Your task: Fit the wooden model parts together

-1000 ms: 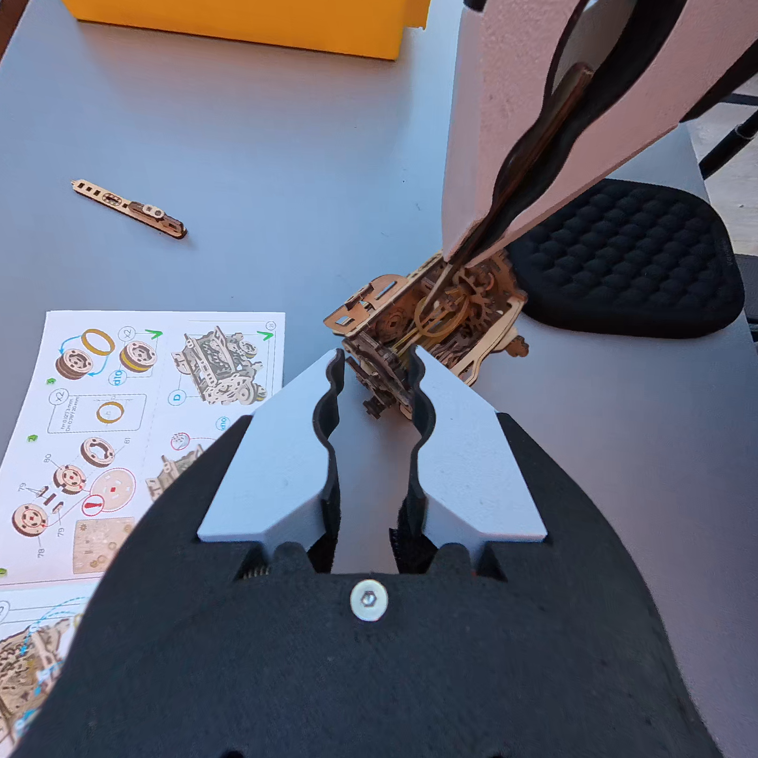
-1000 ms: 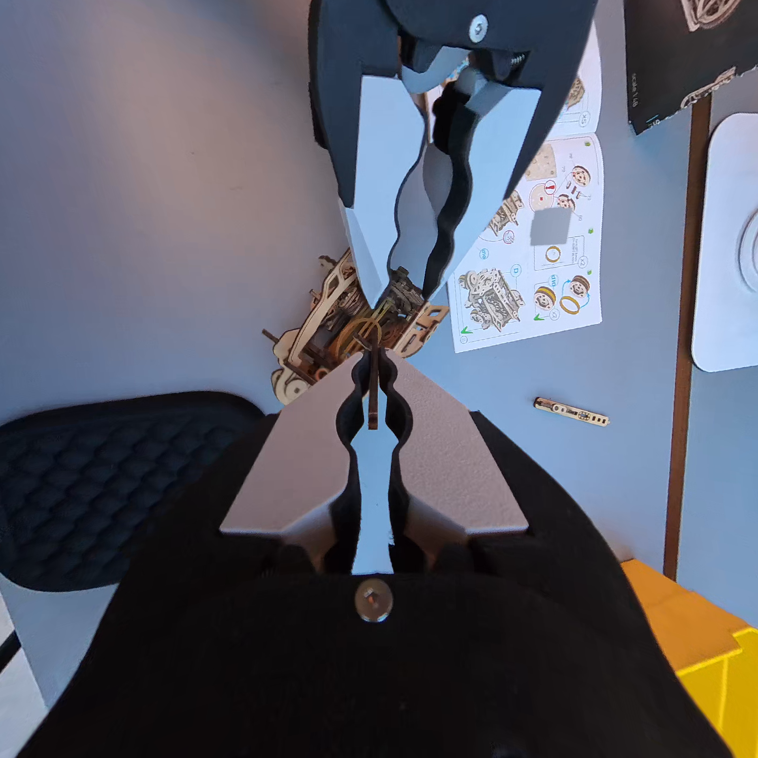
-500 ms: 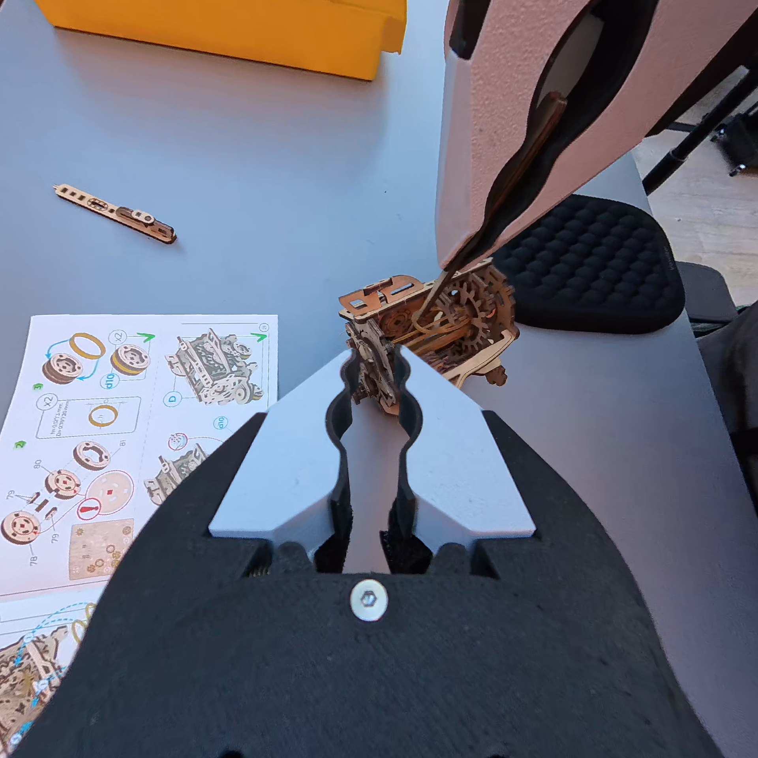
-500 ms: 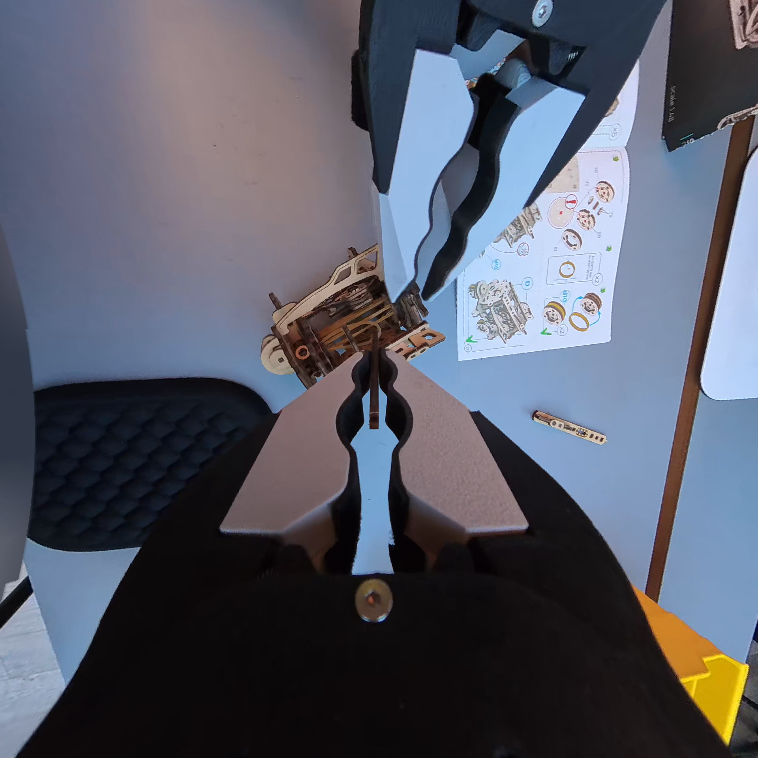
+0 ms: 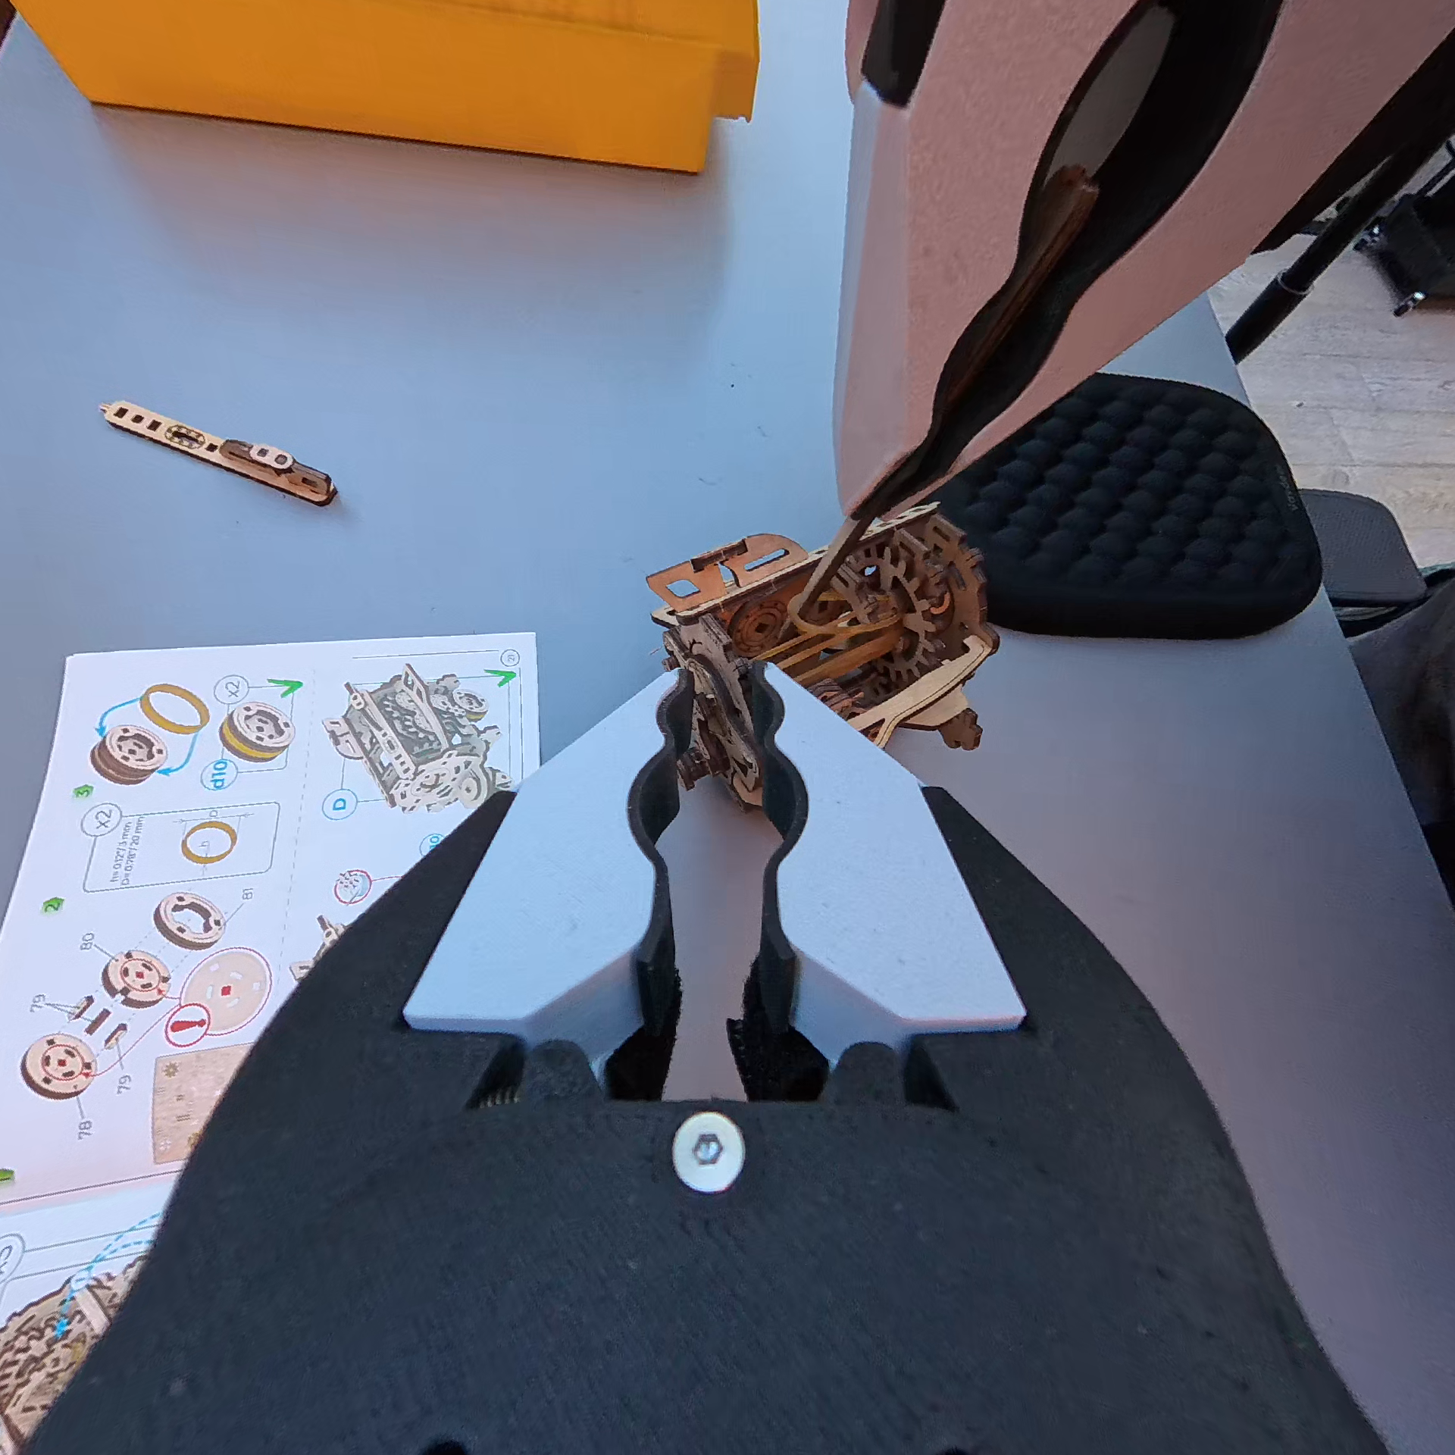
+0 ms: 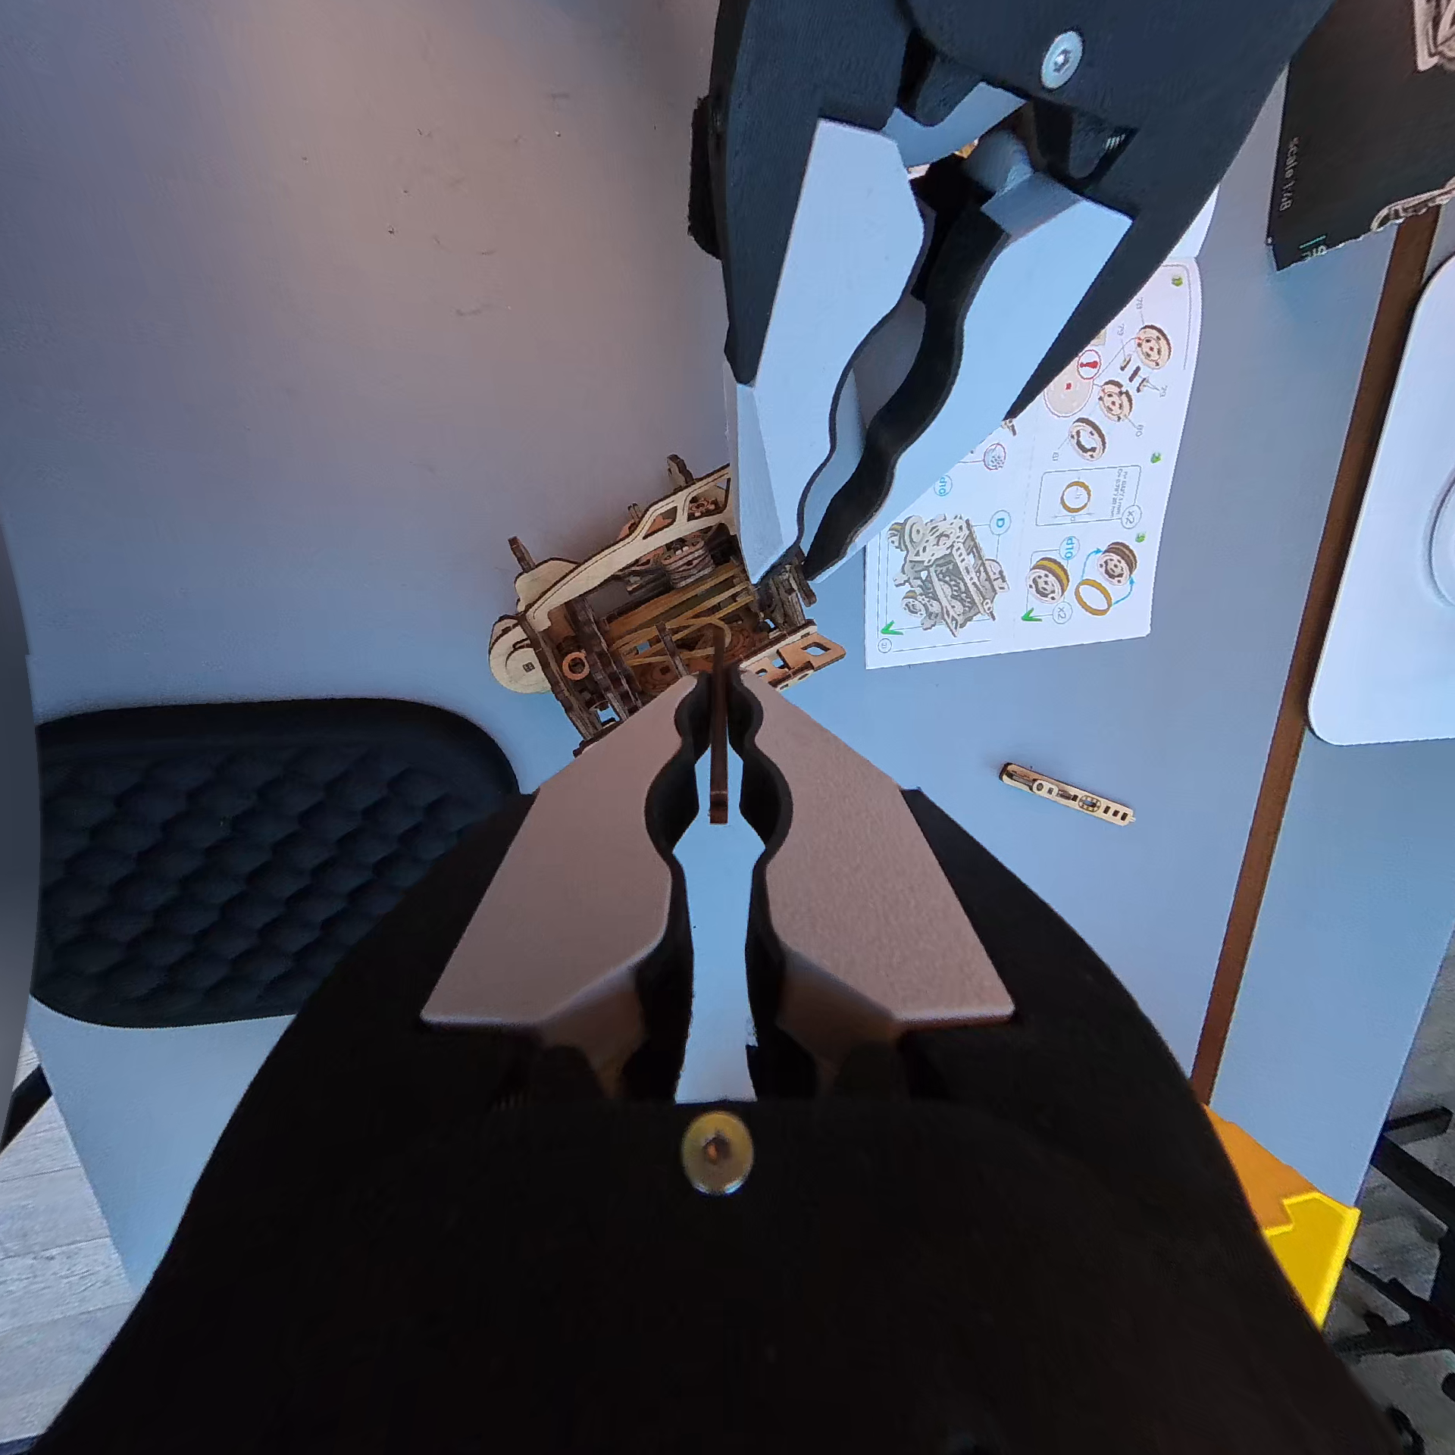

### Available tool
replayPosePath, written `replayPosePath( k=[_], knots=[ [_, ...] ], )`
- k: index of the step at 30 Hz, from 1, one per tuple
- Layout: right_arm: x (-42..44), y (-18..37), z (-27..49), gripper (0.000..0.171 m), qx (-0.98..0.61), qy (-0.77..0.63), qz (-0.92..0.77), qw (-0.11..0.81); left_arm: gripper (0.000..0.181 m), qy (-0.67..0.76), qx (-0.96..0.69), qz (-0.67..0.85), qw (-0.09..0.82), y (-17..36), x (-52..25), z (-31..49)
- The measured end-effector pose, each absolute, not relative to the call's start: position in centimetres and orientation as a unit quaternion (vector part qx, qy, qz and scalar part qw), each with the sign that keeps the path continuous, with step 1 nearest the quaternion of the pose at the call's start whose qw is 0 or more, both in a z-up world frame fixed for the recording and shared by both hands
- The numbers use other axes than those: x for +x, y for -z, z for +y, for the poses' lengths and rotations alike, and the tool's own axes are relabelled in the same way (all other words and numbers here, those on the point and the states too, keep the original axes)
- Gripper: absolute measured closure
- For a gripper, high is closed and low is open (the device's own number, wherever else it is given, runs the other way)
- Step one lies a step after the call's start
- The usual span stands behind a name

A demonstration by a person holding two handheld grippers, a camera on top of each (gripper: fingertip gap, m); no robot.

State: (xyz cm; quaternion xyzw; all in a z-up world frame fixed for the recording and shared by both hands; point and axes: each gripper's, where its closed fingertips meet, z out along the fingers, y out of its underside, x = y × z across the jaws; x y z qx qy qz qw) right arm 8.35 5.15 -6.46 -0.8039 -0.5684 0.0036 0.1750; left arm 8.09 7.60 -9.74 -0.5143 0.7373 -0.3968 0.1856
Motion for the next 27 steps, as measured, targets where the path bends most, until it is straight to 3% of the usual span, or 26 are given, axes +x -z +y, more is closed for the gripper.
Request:
replayPosePath(
  k=[8, 14, 18, 23, 27],
  knots=[
    [8.4, 6.2, 5.5, 0.170, -0.803, -0.004, -0.571, 0.172, 0.174, 0.403, -0.502, 0.741, 0.188, 9.7, 8.1, 7.4],
    [8.4, 6.3, 5.8, 0.170, -0.804, -0.005, -0.572, 0.165, 0.160, 0.422, -0.518, 0.723, 0.174, 9.7, 8.2, 7.4],
    [8.4, 6.4, 5.6, 0.170, -0.803, -0.006, -0.572, 0.167, 0.165, 0.410, -0.514, 0.730, 0.186, 9.4, 8.0, 7.7],
    [8.5, 6.4, 5.7, 0.170, -0.803, -0.003, -0.573, 0.166, 0.152, 0.429, -0.549, 0.695, 0.176, 8.6, 8.6, 7.5],
    [8.7, 6.3, 5.7, 0.170, -0.801, -0.003, -0.574, 0.170, 0.154, 0.408, -0.575, 0.687, 0.176, 9.5, 8.5, 7.7]
  ],
)
